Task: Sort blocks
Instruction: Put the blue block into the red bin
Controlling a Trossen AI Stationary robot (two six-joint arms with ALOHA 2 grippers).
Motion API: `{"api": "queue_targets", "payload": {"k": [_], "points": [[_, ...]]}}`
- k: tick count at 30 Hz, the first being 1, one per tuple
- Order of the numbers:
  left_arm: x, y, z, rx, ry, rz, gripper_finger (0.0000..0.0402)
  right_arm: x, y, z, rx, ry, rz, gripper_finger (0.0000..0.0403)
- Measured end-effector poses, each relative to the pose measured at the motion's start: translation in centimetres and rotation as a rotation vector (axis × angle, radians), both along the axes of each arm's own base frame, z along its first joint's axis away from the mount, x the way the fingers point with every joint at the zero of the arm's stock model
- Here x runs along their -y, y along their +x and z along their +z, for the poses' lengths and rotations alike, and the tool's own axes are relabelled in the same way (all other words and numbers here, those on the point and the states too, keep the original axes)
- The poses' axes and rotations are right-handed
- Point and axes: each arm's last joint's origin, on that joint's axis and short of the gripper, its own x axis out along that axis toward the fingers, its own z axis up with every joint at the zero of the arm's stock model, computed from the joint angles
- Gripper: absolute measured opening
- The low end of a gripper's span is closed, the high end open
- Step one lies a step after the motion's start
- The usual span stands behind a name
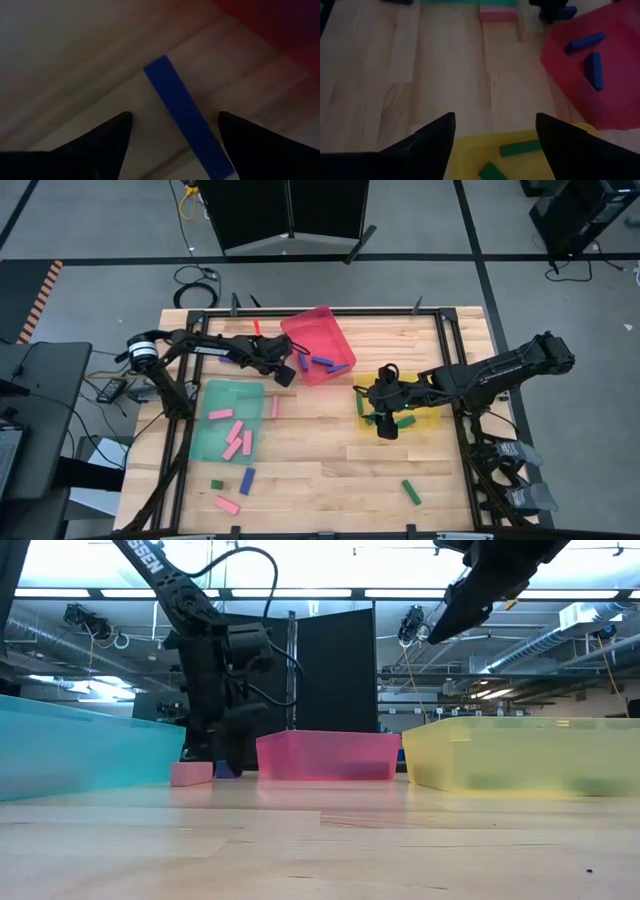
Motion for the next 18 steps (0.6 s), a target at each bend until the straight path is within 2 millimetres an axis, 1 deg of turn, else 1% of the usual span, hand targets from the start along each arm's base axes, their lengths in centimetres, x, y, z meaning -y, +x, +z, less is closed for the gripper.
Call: {"api": "queue_targets", "payload": {"k": [2,4,7,10,14,15,18], "points": [[-0.07,0.16,-0.32,-0.007,0.000,-0.001,0.0305,0.03,0.03,0.03,0.005,-0.007,-0.008,0.0284],[-0.10,0.19,-0.56,-0.017,0.000,-0.002,0.0290,0.03,0.03,0.03,0.006,-0.006,-0.010,0.0282],[-0.11,0.16,-0.56,-0.019,0.004,-0.001,0.0247,0.03,0.04,0.04,0.008,-0.005,-0.013,0.0281],[-0.11,0.11,-0.45,-0.021,0.008,-0.002,0.0179,0.03,0.04,0.04,0.009,0.003,-0.020,0.0281],[-0.10,0.17,-0.46,-0.024,0.013,-0.036,0.0067,0.02,0.06,0.06,0.013,0.017,-0.034,0.0283],[-0.09,0.16,-0.47,-0.026,0.014,-0.043,0.0057,0.02,0.09,0.09,0.016,0.021,-0.037,0.0283],[-0.07,0.14,-0.44,-0.029,0.011,-0.070,0.0062,-0.02,0.15,0.14,0.026,0.026,-0.039,0.0280]]}}
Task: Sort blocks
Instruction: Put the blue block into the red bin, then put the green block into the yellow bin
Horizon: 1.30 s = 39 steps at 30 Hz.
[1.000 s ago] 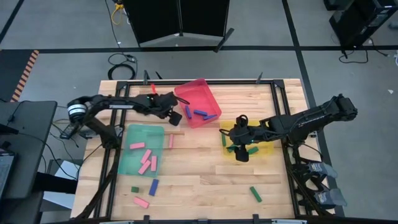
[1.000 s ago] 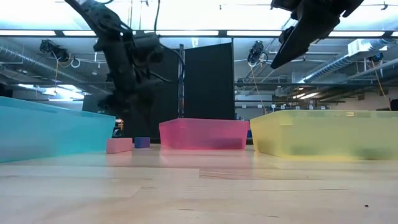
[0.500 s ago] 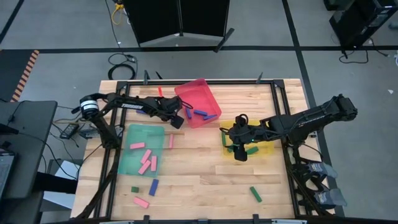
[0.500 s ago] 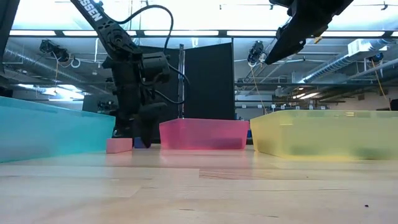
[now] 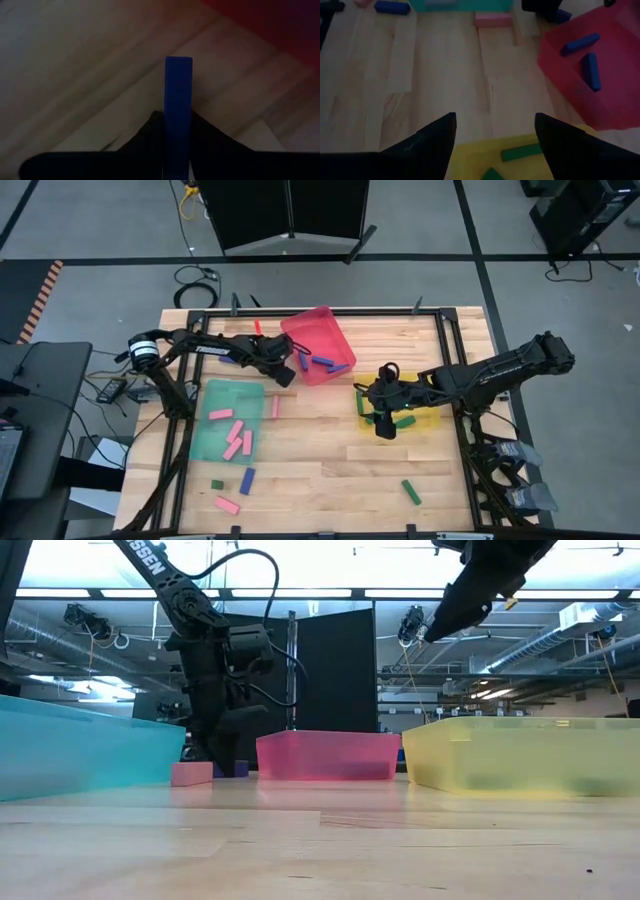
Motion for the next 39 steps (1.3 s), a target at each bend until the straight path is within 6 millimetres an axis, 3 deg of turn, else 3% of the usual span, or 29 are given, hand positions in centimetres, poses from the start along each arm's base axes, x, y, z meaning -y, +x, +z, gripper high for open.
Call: {"api": "queue_targets", "payload": {"k": [5,12,17,26,32,36,39], "points": [[0.7,-1.6,2.0,-0.022,-0.016,-0.007,0.0062,-0.5,0.0,0.1,0.018,0.015,0.009,0.0274],[1.3,-2.5,8.8,0.288,0.099,-0.029,0.0062,-1.8,-0.2,0.2,0.029,0.025,0.042,0.0271],[0.4,0.1,10.4,0.404,0.150,-0.101,0.0062,-2.4,-0.1,0.5,0.072,0.045,0.044,0.0268],[-2.4,5.6,9.5,0.386,0.202,-0.116,0.0065,-4.5,-0.6,0.8,0.109,0.070,0.077,0.0265],[-2.9,6.0,9.8,0.373,0.204,-0.088,0.0185,-6.0,-1.5,0.6,0.099,0.104,0.051,0.0264],[-1.1,5.3,12.6,0.434,0.236,-0.172,0.0255,-7.2,-2.4,0.4,0.084,0.111,0.025,0.0264],[1.1,4.1,14.7,0.452,0.228,-0.225,0.0284,-8.3,-3.0,0.3,0.088,0.148,0.014,0.0264]]}}
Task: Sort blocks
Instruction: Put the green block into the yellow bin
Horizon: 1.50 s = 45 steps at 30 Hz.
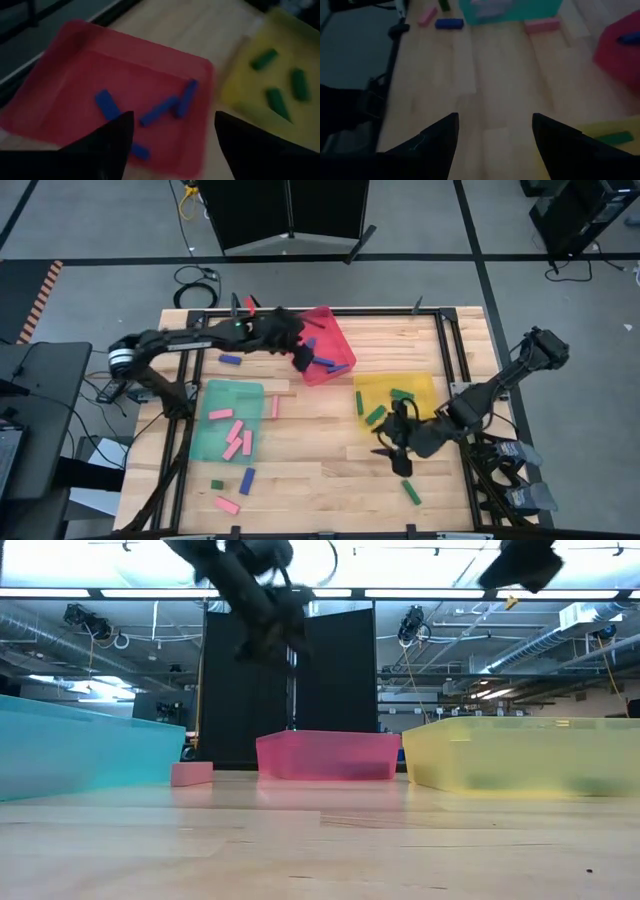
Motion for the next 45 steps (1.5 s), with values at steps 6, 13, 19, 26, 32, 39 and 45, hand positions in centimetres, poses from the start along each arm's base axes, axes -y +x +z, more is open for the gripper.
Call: {"api": "queue_targets", "payload": {"k": [6,13,19,26,32,39,45], "points": [[5.7,-2.7,2.5,-0.060,0.008,-0.039,0.0286,-3.5,-1.5,-1.2,-0.053,0.082,0.044,0.0264],[12.0,-3.8,3.1,-0.057,-0.034,-0.111,0.0268,-7.4,-3.0,-4.3,-0.168,0.143,0.028,0.0263],[16.9,-4.6,3.1,-0.027,-0.080,-0.185,0.0254,-9.9,-4.7,-6.4,-0.255,0.201,0.002,0.0261],[20.5,-5.6,3.4,0.049,-0.067,-0.179,0.0248,-10.6,-7.3,-7.2,-0.379,0.247,-0.097,0.0259],[22.0,-6.1,3.3,0.071,-0.062,-0.164,0.0248,-10.5,-7.9,-7.5,-0.510,0.222,-0.224,0.0251],[22.8,-6.5,3.4,0.094,-0.041,-0.168,0.0248,-12.0,-6.0,-7.8,-0.616,0.115,-0.309,0.0275],[23.0,-6.6,3.4,0.095,-0.039,-0.175,0.0248,-13.5,-4.4,-8.4,-0.647,0.065,-0.389,0.0308]]}}
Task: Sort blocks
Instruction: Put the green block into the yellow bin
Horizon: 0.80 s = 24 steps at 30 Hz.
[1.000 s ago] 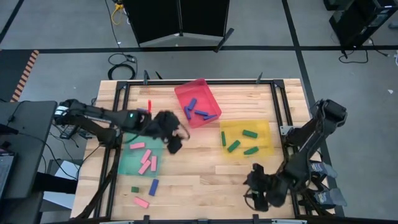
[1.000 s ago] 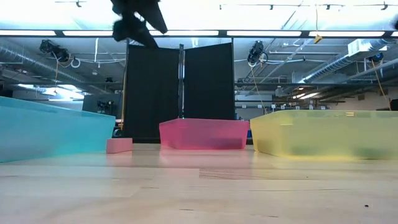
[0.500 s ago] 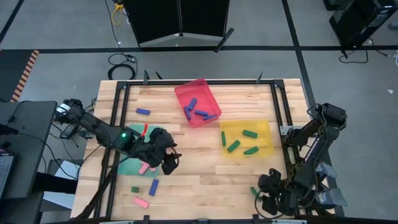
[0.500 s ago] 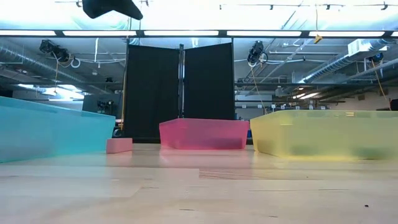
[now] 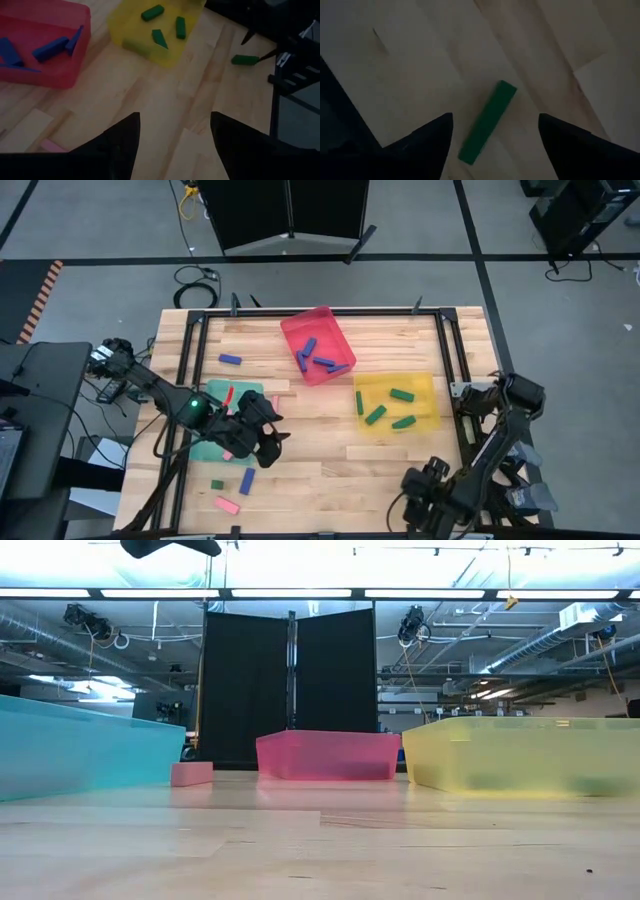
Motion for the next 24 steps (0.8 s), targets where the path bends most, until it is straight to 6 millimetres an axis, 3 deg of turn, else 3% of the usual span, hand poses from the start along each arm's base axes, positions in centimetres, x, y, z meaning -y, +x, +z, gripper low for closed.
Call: {"api": "queue_targets", "payload": {"k": [9,14,18,24], "points": [[0.0,0.0,0.0,-0.004,0.021,-0.016,0.0248,-0.6,0.4,-2.7,-0.060,-0.046,-0.070,0.0314],[0.0,0.0,0.0,-0.005,0.022,-0.018,0.0248,-0.8,0.5,-3.8,-0.089,-0.057,-0.097,0.0292],[0.4,-0.2,0.0,-0.006,0.022,-0.036,0.0248,-1.1,0.4,-4.2,-0.081,-0.048,-0.121,0.0236],[1.2,-0.7,0.0,-0.005,0.020,-0.071,0.0248,-1.3,0.5,-4.2,-0.059,-0.031,-0.132,0.0102]]}}
